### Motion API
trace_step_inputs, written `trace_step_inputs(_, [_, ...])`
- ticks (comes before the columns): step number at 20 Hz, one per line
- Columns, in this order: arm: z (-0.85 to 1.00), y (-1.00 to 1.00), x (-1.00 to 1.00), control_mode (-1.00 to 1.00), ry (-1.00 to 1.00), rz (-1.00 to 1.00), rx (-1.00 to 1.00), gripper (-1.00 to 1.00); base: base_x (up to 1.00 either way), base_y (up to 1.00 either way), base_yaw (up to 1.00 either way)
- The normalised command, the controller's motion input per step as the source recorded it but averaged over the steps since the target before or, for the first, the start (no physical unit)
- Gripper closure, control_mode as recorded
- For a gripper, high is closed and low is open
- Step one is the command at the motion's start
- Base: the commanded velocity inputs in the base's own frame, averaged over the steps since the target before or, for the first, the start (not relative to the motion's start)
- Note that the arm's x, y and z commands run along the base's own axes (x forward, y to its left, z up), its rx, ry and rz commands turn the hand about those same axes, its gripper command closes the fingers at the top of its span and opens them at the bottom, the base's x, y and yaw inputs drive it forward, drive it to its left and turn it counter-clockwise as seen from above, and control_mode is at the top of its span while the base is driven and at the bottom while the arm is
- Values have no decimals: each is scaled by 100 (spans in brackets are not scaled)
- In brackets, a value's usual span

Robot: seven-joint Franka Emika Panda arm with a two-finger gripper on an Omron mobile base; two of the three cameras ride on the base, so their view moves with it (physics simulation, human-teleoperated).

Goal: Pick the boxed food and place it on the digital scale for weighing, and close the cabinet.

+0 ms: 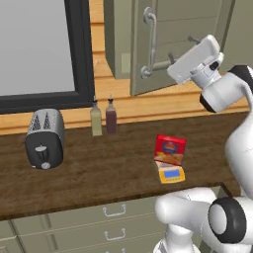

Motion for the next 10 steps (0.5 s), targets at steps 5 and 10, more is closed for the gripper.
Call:
trace_step_inputs(5, [0,47,71,-100,10,-5,0,-100,0,0,0])
trace_step_inputs(10, [0,22,53,-100,8,-5,0,-100,0,0,0])
